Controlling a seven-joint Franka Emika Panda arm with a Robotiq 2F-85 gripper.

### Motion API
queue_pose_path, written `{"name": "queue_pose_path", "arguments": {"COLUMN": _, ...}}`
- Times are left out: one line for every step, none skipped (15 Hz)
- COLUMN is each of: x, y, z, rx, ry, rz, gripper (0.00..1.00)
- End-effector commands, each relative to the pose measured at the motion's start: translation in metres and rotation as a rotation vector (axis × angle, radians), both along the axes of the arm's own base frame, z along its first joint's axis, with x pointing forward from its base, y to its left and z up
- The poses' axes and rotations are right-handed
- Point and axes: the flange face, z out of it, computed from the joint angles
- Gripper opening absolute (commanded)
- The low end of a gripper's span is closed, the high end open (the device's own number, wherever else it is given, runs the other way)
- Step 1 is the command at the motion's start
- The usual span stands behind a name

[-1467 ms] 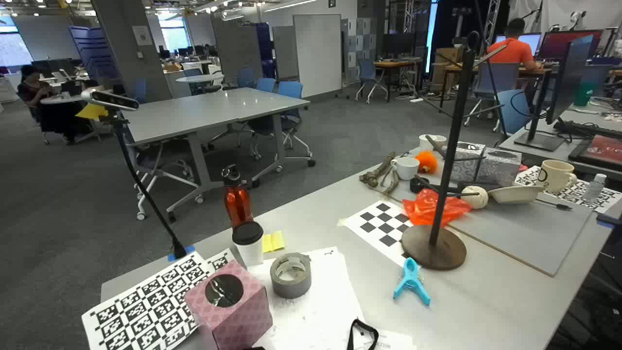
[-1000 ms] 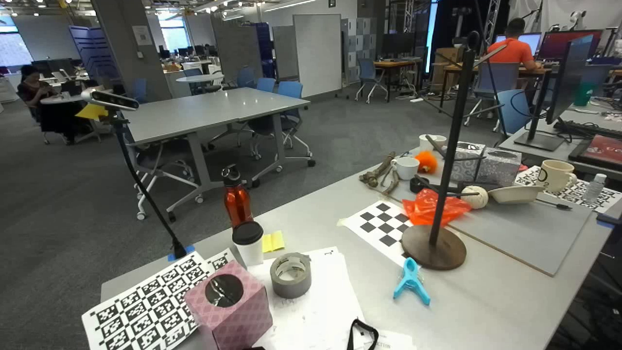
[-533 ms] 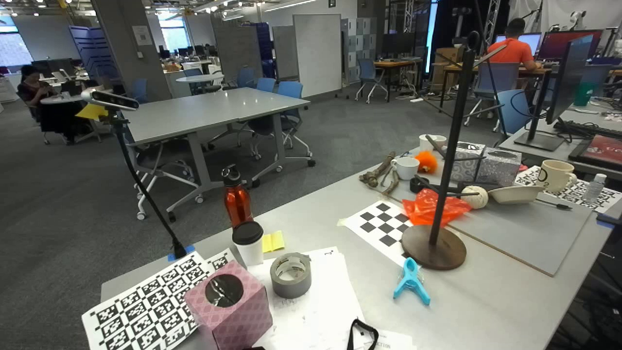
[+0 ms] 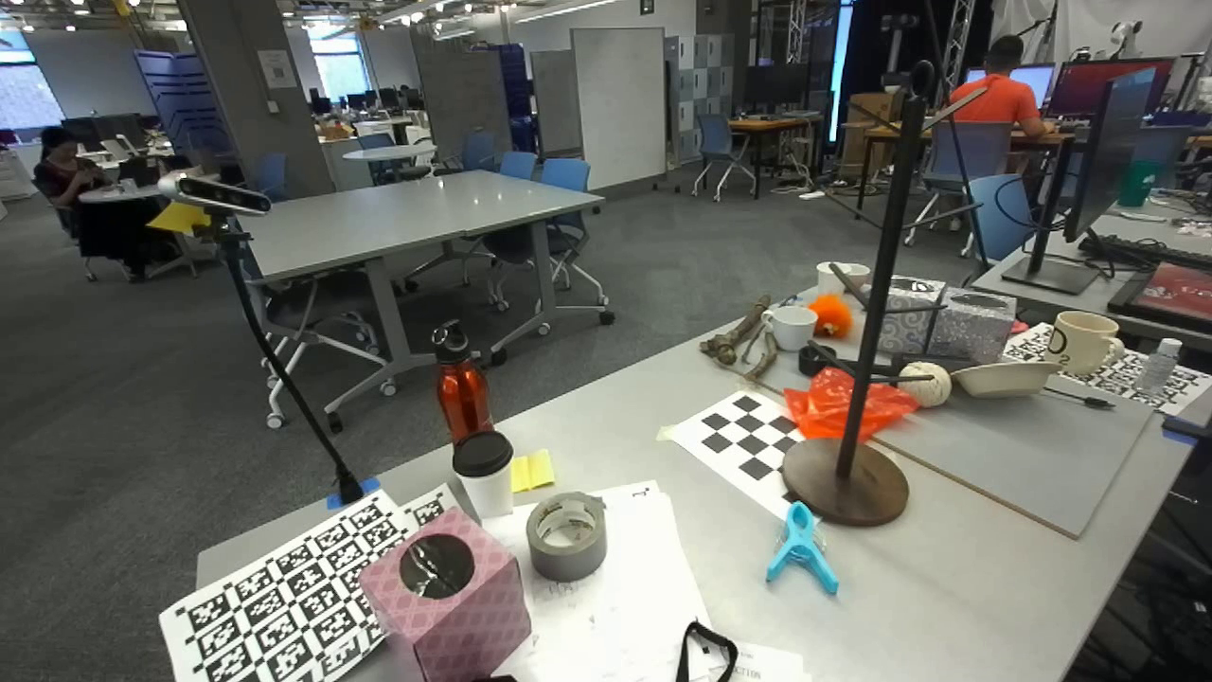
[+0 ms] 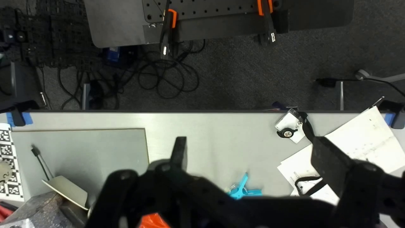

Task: Pick up the peg and hang it on the black stand

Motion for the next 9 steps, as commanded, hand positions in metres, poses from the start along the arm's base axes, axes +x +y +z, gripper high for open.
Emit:
{"name": "queue_pose_path", "arguments": {"x": 0.02, "y": 0.007, "z": -0.012, "rx": 0.016, "ry": 0.016, "rz": 0.007, "gripper": 1.0}}
{"name": "queue_pose_path", "arguments": {"x": 0.026, "y": 0.009, "z": -0.017, "rx": 0.02, "ry": 0.023, "rz": 0.015, "gripper": 1.0}}
{"name": "queue_pose_path", "arguments": {"x": 0.033, "y": 0.012, "z": -0.024, "rx": 0.026, "ry": 0.027, "rz": 0.021, "gripper": 1.0}}
{"name": "queue_pose_path", "arguments": {"x": 0.041, "y": 0.015, "z": -0.03, "rx": 0.032, "ry": 0.026, "rz": 0.025, "gripper": 1.0}}
{"name": "queue_pose_path", "arguments": {"x": 0.05, "y": 0.019, "z": -0.038, "rx": 0.039, "ry": 0.029, "rz": 0.026, "gripper": 1.0}}
{"name": "queue_pose_path", "arguments": {"x": 0.058, "y": 0.023, "z": -0.045, "rx": 0.047, "ry": 0.029, "rz": 0.028, "gripper": 1.0}}
{"name": "queue_pose_path", "arguments": {"x": 0.068, "y": 0.027, "z": -0.054, "rx": 0.052, "ry": 0.029, "rz": 0.029, "gripper": 1.0}}
{"name": "queue_pose_path", "arguments": {"x": 0.077, "y": 0.03, "z": -0.061, "rx": 0.057, "ry": 0.029, "rz": 0.03, "gripper": 1.0}}
{"name": "queue_pose_path", "arguments": {"x": 0.087, "y": 0.033, "z": -0.07, "rx": 0.058, "ry": 0.031, "rz": 0.03, "gripper": 1.0}}
